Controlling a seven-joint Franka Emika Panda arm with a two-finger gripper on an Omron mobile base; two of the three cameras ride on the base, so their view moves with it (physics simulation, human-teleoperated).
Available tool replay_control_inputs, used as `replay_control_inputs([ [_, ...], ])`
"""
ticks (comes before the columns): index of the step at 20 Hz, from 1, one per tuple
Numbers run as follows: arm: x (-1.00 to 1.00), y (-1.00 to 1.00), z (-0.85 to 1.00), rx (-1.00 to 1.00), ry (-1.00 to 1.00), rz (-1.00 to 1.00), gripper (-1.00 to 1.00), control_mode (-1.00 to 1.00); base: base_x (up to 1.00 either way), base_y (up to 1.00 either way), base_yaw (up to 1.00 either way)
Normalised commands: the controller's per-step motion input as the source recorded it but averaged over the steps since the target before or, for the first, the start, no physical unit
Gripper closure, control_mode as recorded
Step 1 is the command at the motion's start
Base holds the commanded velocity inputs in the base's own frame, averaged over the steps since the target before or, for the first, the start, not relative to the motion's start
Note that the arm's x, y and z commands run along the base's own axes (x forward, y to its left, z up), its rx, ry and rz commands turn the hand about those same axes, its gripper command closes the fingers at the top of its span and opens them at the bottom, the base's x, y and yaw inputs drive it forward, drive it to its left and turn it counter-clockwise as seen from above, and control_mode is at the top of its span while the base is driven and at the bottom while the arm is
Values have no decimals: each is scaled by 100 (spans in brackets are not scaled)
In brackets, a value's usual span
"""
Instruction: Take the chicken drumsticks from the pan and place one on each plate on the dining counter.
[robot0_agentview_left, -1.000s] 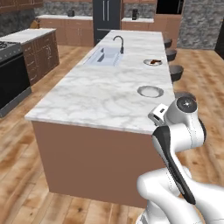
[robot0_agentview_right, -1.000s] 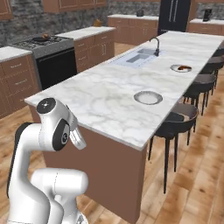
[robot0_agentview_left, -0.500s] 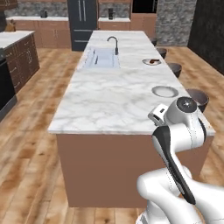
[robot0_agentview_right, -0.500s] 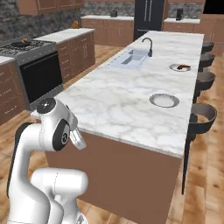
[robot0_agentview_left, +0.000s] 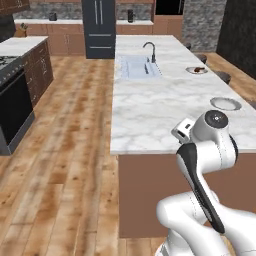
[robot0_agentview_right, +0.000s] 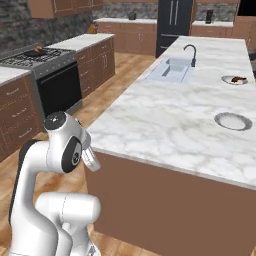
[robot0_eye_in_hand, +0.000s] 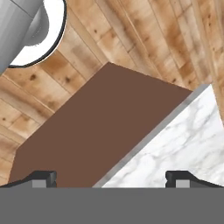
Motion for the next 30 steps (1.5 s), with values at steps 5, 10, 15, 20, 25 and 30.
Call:
replay_control_inputs([
  [5, 0, 0, 0, 0, 0, 0, -100, 100, 15, 100, 5],
  [10, 0, 0, 0, 0, 0, 0, -100, 100, 18, 100, 16],
  [15, 0, 0, 0, 0, 0, 0, -100, 100, 67, 100, 13],
  [20, 0, 0, 0, 0, 0, 0, -100, 100, 100, 92, 2],
  [25, 0, 0, 0, 0, 0, 0, -100, 100, 100, 74, 3],
  [30, 0, 0, 0, 0, 0, 0, -100, 100, 100, 6, 14],
])
